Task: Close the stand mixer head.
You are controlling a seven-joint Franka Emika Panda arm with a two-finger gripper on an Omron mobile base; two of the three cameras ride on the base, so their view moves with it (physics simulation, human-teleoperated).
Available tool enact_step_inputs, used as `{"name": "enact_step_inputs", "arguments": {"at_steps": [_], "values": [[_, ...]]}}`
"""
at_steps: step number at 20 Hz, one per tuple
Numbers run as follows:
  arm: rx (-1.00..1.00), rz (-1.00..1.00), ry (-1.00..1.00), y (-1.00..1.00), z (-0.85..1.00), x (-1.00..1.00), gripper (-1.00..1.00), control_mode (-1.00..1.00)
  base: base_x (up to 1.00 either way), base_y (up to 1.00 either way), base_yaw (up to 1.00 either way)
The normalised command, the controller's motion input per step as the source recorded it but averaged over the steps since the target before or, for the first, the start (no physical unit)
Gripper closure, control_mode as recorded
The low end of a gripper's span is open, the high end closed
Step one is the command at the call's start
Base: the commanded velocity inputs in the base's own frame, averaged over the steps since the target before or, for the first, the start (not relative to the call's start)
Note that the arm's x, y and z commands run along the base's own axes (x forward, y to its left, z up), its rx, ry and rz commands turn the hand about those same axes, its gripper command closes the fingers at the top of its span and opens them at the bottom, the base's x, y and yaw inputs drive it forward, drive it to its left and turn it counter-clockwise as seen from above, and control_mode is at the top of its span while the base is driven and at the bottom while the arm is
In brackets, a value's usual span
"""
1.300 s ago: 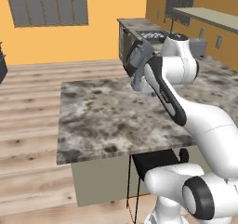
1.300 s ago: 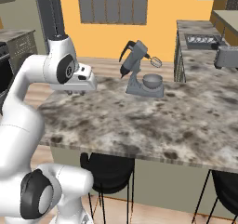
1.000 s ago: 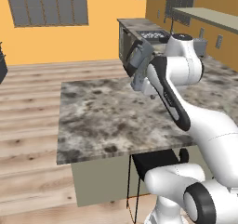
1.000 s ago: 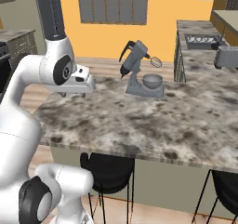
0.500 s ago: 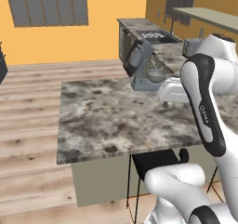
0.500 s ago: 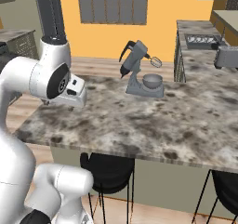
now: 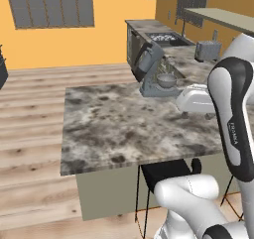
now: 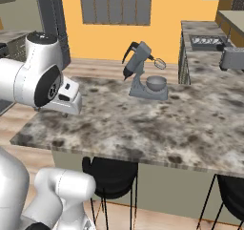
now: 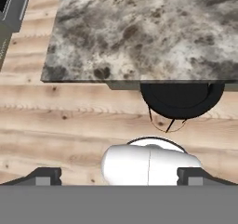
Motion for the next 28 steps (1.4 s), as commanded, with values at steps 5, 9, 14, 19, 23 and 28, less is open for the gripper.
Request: {"name": "enact_step_inputs", "arguments": {"at_steps": [5,9,14,19,23,28], "values": [[0.0,0.0,0.0,0.0,0.0,0.0,-1.0,1.0,-0.06,0.21,0.0],[0.0,0.0,0.0,0.0,0.0,0.0,-1.0,1.0,0.0,0.84,0.0],[0.0,0.0,0.0,0.0,0.0,0.0,-1.0,1.0,0.0,1.0,0.0],[0.0,0.0,0.0,0.0,0.0,0.0,-1.0,1.0,0.02,1.0,0.0],[0.0,0.0,0.0,0.0,0.0,0.0,-1.0,1.0,0.18,1.0,0.0],[0.0,0.0,0.0,0.0,0.0,0.0,-1.0,1.0,0.56,0.96,-0.01]]}}
